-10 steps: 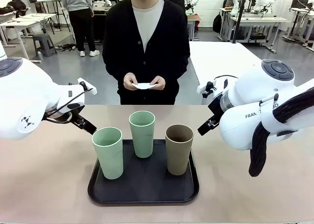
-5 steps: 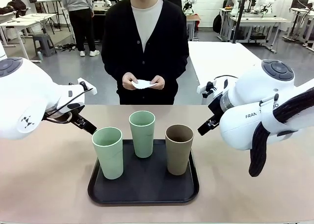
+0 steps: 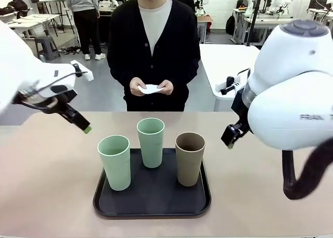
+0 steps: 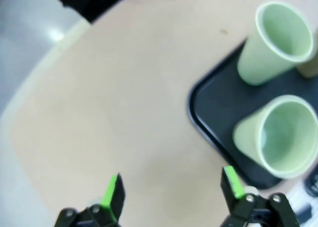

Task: Place coasters on the table and set cups on them.
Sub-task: Pick up one Reusable plastic cup and place it on a coaster set by the human.

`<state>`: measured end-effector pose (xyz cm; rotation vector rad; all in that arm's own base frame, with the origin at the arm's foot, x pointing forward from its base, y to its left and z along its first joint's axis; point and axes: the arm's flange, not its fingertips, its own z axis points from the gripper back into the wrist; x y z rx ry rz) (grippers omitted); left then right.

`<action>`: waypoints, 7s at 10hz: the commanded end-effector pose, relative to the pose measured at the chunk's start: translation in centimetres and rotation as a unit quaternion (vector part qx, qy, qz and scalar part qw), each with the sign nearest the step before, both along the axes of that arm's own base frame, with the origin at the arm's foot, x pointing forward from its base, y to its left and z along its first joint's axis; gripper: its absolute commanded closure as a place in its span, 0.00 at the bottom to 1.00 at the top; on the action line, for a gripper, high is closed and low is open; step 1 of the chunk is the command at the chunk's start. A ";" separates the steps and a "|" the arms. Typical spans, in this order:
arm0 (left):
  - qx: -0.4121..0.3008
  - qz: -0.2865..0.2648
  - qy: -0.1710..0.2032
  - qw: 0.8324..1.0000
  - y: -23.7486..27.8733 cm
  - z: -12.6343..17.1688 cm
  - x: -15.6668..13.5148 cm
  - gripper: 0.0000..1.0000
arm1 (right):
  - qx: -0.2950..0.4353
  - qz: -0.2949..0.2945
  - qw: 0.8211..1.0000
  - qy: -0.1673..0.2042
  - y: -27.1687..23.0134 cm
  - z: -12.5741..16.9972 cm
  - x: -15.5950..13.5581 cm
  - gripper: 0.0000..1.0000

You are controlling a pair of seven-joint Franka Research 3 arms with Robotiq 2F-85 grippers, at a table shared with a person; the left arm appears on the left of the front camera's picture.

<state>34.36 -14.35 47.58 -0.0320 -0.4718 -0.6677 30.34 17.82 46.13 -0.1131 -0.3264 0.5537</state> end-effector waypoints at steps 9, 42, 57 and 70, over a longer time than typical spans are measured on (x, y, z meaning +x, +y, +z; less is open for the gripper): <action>-0.272 0.024 0.100 0.957 11.4 2.0 -1.7 0.00 | 0.368 -0.133 0.918 0.065 -14.3 2.0 -2.7 0.00; -0.436 0.059 0.240 0.865 21.5 -2.7 -5.1 0.00 | 0.541 -0.161 0.809 0.165 -30.3 -1.2 -3.9 0.00; -0.436 0.059 0.240 0.865 21.5 -2.7 -5.1 0.00 | 0.474 -0.045 0.864 0.166 -29.7 0.0 -2.3 0.00; -0.436 0.059 0.240 0.865 21.5 -2.7 -5.1 0.00 | 0.158 0.291 0.934 0.132 -10.9 1.7 8.0 0.00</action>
